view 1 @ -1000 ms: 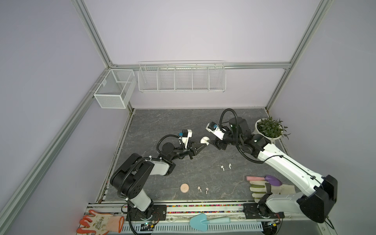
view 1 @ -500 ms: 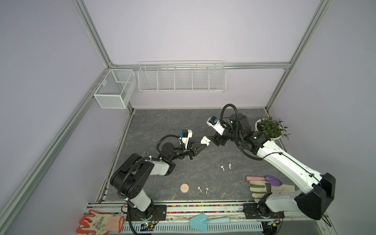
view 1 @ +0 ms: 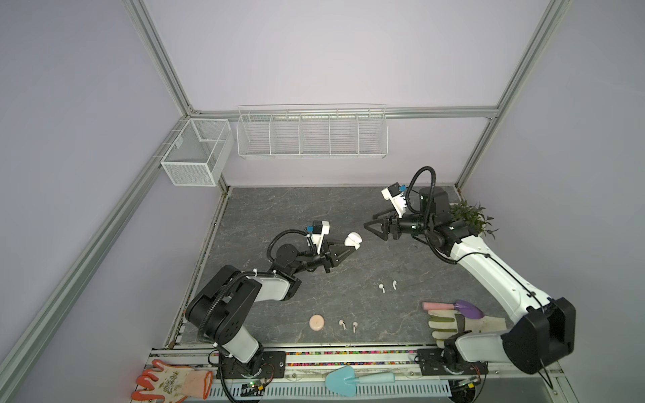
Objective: Insert the wireless bluetooth earbuds into the charging case
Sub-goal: 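Pinch the lid of the held white case with the right gripper, then swing the lid open with the right gripper while the left gripper holds the case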
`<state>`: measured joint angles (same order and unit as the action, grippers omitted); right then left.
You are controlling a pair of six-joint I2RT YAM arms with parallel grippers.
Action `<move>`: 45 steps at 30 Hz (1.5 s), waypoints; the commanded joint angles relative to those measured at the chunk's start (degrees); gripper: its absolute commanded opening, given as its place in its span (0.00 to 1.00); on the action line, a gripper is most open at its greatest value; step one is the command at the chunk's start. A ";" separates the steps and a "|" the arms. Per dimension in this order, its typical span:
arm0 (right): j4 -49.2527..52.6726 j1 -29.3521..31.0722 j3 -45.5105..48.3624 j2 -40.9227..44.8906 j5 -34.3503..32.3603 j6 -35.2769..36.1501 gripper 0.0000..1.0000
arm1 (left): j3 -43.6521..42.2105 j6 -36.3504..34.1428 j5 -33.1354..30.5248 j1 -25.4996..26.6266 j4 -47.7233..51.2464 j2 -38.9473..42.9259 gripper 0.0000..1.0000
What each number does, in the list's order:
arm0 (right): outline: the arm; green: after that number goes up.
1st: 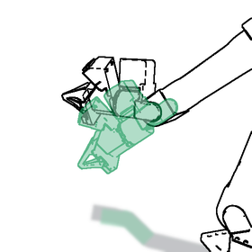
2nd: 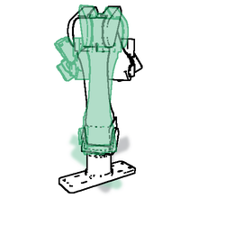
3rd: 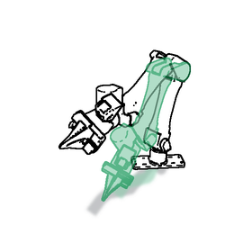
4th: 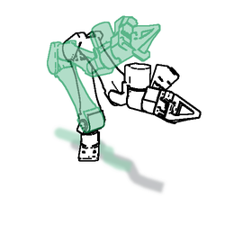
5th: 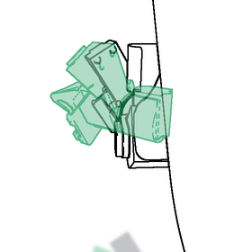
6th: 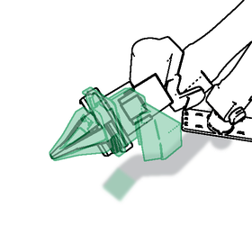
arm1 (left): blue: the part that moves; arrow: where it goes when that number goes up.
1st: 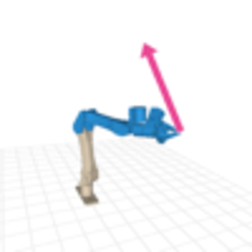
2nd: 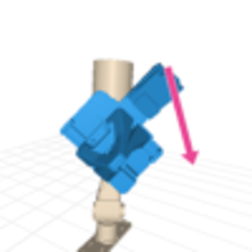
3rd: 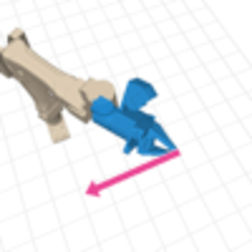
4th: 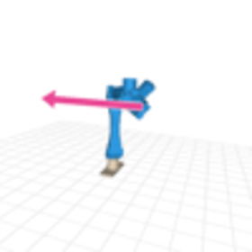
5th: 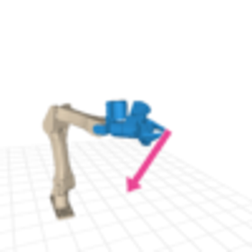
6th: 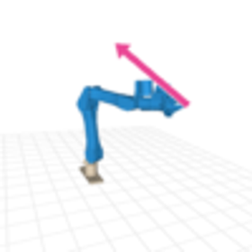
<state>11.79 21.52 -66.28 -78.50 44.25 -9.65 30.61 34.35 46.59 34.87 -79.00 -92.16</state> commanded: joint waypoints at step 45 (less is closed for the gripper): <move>-13.90 4.45 4.58 -5.03 15.41 -4.29 0.34 | 1.35 2.24 0.70 0.37 -2.30 2.51 0.00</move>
<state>-1.17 25.65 -62.13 -83.48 57.98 -14.76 30.96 35.79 46.81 34.94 -79.02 -90.52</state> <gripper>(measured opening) 0.351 0.205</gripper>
